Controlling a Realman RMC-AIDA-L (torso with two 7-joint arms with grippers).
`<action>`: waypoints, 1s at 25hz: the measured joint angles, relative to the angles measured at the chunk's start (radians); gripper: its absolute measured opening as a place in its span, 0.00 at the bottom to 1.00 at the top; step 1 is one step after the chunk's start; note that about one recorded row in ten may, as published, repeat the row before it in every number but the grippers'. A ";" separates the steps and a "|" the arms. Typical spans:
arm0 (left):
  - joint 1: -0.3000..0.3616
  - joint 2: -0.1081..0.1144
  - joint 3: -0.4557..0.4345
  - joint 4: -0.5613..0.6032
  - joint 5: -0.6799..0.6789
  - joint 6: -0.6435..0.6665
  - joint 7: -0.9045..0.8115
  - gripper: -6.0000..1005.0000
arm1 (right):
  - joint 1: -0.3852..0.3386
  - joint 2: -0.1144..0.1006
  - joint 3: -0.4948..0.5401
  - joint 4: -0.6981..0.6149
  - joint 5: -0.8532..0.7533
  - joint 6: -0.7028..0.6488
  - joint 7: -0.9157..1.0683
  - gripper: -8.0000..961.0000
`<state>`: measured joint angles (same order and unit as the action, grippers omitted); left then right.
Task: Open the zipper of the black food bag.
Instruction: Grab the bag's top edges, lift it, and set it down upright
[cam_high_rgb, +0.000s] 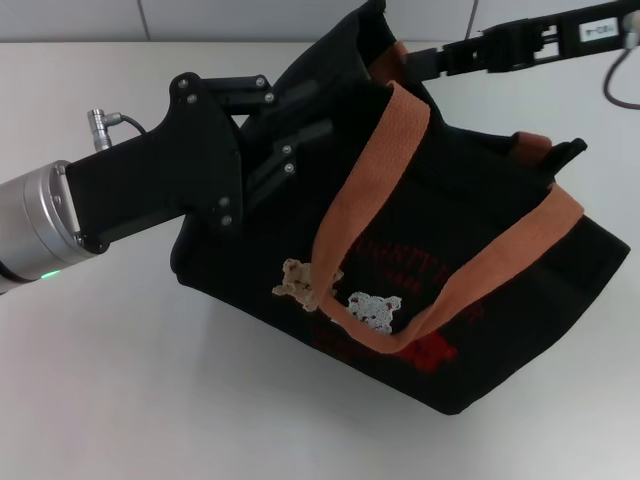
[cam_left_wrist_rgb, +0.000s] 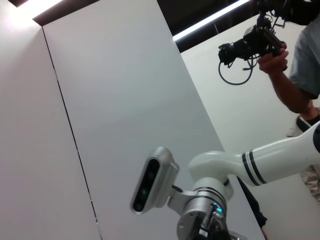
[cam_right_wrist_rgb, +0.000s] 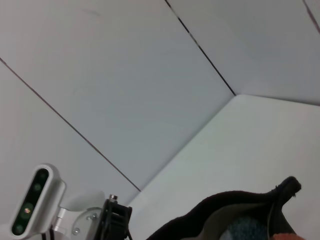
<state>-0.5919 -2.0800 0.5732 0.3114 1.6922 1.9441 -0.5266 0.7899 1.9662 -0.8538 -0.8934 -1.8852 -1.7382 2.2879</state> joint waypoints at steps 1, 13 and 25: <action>0.000 0.000 0.000 0.000 -0.001 -0.001 0.000 0.21 | -0.008 0.000 0.012 0.002 0.005 -0.009 -0.008 0.01; -0.013 0.000 0.006 -0.002 -0.002 -0.004 0.001 0.21 | -0.021 -0.032 0.044 0.085 0.094 -0.042 0.046 0.04; -0.017 0.000 0.008 -0.002 -0.002 -0.004 0.001 0.21 | 0.087 -0.041 0.012 0.092 0.031 -0.031 0.150 0.33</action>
<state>-0.6085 -2.0800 0.5815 0.3098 1.6902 1.9404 -0.5261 0.8770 1.9253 -0.8417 -0.8016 -1.8543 -1.7696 2.4382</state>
